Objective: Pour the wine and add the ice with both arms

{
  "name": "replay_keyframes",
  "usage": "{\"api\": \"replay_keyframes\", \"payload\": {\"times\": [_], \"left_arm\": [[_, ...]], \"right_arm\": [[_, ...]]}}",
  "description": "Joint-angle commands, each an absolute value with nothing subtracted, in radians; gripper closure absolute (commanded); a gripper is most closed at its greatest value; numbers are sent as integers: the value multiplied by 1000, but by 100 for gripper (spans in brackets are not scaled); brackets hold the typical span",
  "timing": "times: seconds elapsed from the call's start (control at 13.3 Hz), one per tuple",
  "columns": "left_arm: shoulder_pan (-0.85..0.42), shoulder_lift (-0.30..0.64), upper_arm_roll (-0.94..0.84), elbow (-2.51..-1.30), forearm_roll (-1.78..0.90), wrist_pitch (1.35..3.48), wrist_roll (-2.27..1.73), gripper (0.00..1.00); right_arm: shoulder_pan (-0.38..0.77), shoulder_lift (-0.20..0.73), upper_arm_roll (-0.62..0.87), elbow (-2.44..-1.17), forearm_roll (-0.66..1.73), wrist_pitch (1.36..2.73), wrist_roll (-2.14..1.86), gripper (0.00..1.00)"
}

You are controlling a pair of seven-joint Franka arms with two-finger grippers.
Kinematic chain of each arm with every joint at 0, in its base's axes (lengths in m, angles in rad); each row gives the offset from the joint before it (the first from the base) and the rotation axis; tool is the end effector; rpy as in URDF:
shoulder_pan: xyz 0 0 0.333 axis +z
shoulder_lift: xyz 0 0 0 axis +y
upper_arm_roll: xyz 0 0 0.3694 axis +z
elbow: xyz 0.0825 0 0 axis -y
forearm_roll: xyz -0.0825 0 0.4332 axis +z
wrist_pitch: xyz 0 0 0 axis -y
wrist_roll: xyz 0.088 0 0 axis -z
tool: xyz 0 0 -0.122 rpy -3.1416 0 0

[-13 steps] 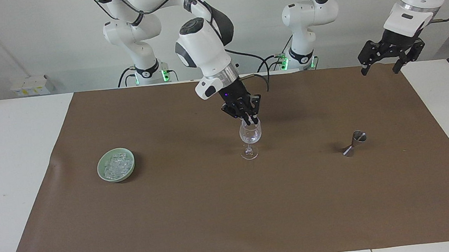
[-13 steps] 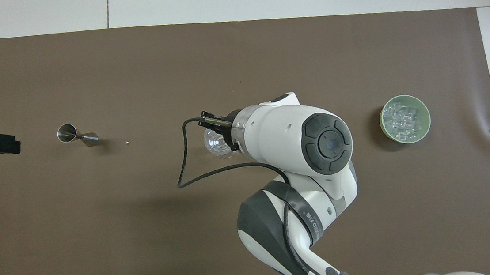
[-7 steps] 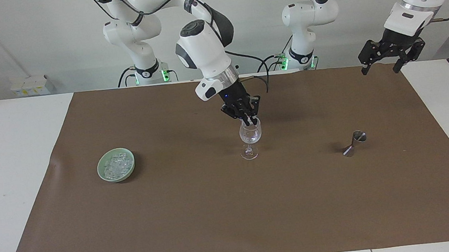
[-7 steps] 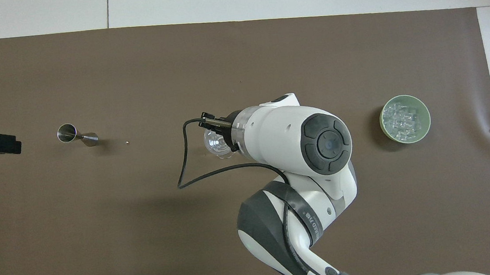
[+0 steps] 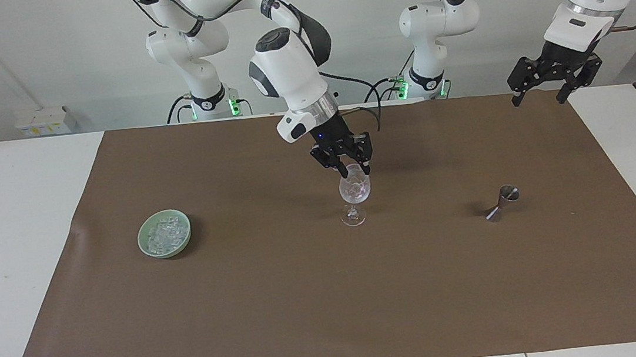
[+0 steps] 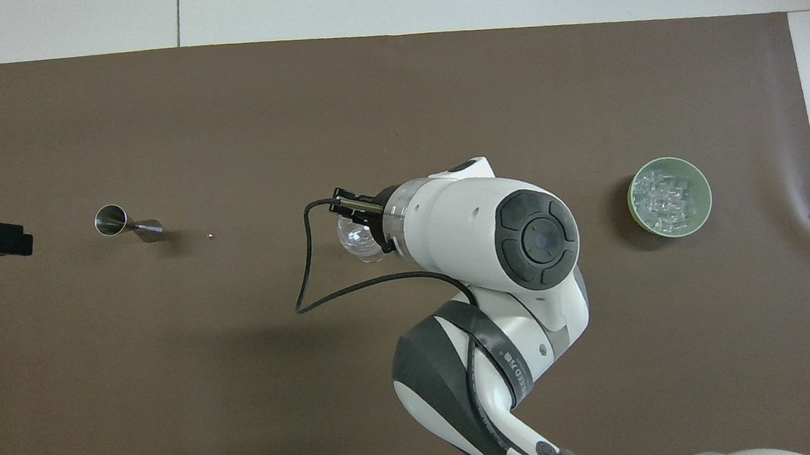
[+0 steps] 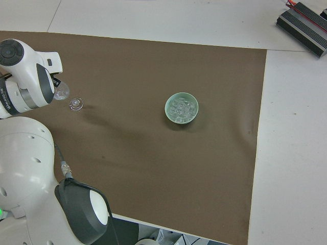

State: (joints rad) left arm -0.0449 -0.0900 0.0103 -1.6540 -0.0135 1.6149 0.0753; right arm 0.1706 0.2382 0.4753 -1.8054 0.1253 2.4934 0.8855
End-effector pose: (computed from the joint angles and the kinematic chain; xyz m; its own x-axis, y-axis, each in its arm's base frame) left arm 0.5753 -0.0212 0.6764 0.9927 -0.1090 0.0518 -0.1097 -0.9939 0.0106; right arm 0.5892 0.4123 0.4946 0.9206 -0.3752 0.1079 -0.2828 -0.8314 -0.4783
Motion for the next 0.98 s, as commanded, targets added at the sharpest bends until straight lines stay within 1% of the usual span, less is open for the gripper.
{"api": "replay_keyframes", "payload": {"times": [0.0, 0.15, 0.23, 0.45, 0.6, 0.9], "left_arm": [[-51, -114, 15, -1677, 6, 1609, 75, 0], [-51, -114, 15, -1677, 6, 1609, 75, 0], [-51, -114, 15, -1677, 6, 1609, 75, 0], [-51, -114, 15, -1677, 6, 1608, 74, 0], [-52, -114, 14, -1677, 6, 1609, 74, 0], [-57, -114, 14, -1677, 6, 1608, 72, 0]], "right_arm": [[169, 239, 483, -1790, 95, 2508, 930, 27], [158, 239, 474, -1769, 55, 2502, 928, 11], [152, 235, 466, -1764, 31, 2502, 928, 0], [137, 207, 396, -1764, -57, 2490, 913, 0], [135, 186, 333, -1764, -64, 2420, 881, 0], [133, 117, 197, -1764, -77, 2271, 646, 0]]}}
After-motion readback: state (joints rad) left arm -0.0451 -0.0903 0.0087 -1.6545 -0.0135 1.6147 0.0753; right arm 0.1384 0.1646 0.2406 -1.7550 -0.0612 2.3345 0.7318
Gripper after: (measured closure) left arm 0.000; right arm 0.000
